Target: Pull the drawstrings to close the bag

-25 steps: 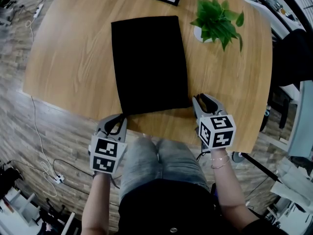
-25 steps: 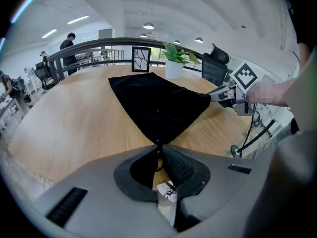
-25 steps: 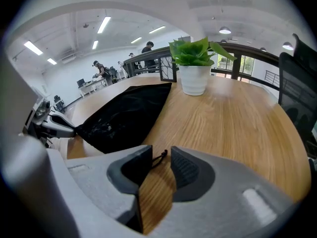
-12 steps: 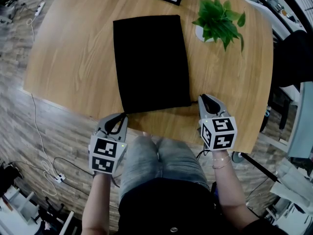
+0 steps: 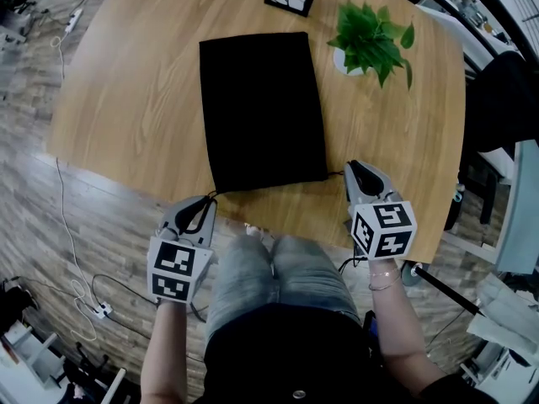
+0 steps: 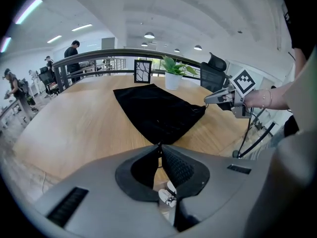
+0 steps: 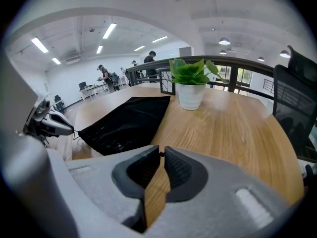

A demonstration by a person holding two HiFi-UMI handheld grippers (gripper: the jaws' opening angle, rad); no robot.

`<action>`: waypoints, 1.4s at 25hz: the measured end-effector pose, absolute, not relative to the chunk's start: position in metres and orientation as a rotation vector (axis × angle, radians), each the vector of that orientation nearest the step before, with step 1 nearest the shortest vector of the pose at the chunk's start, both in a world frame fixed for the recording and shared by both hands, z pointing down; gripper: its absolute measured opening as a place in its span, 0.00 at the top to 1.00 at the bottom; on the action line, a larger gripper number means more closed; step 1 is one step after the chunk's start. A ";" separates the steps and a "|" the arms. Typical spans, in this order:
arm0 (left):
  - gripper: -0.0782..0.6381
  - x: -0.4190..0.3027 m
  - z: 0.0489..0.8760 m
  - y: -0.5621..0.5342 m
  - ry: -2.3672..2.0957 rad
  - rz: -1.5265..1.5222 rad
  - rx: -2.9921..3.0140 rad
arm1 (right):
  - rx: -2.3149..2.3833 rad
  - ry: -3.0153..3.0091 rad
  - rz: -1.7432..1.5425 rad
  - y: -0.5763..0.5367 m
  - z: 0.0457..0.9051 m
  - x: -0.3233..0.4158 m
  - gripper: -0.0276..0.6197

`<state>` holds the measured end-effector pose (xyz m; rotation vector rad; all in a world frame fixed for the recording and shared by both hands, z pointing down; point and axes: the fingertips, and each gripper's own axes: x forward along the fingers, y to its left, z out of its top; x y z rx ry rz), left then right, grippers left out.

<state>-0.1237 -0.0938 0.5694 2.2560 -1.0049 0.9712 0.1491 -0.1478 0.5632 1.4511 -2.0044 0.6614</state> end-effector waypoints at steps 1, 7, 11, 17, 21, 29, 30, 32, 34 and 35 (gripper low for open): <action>0.85 -0.125 0.567 -0.095 -1.015 0.966 2.259 | 1.458 -2.014 0.656 -0.148 0.560 0.149 0.91; 0.85 -0.135 0.539 -0.110 -1.120 0.892 2.284 | 1.511 -2.069 0.612 -0.151 0.534 0.151 0.91; 0.85 -0.140 0.523 -0.115 -1.169 0.854 2.303 | 1.539 -2.113 0.598 -0.153 0.517 0.151 0.91; 0.85 -0.149 0.491 -0.128 -1.295 0.727 2.326 | 1.593 -2.168 0.582 -0.153 0.486 0.152 0.91; 0.85 -0.153 0.472 -0.134 -1.351 0.675 2.335 | 1.637 -2.215 0.560 -0.157 0.462 0.152 0.91; 0.85 -0.162 0.444 -0.144 -1.459 0.557 2.336 | 1.703 -2.287 0.470 -0.169 0.418 0.156 0.91; 0.85 -0.164 0.439 -0.146 -1.474 0.542 2.337 | 1.714 -2.292 0.461 -0.170 0.414 0.158 0.91; 0.85 -0.166 0.431 -0.147 -1.497 0.522 2.342 | 1.729 -2.303 0.443 -0.171 0.406 0.161 0.91; 0.85 -0.170 0.424 -0.149 -1.520 0.504 2.344 | 1.739 -2.315 0.426 -0.172 0.399 0.163 0.91; 0.85 -0.172 0.420 -0.150 -1.532 0.493 2.344 | 1.744 -2.322 0.419 -0.173 0.396 0.163 0.91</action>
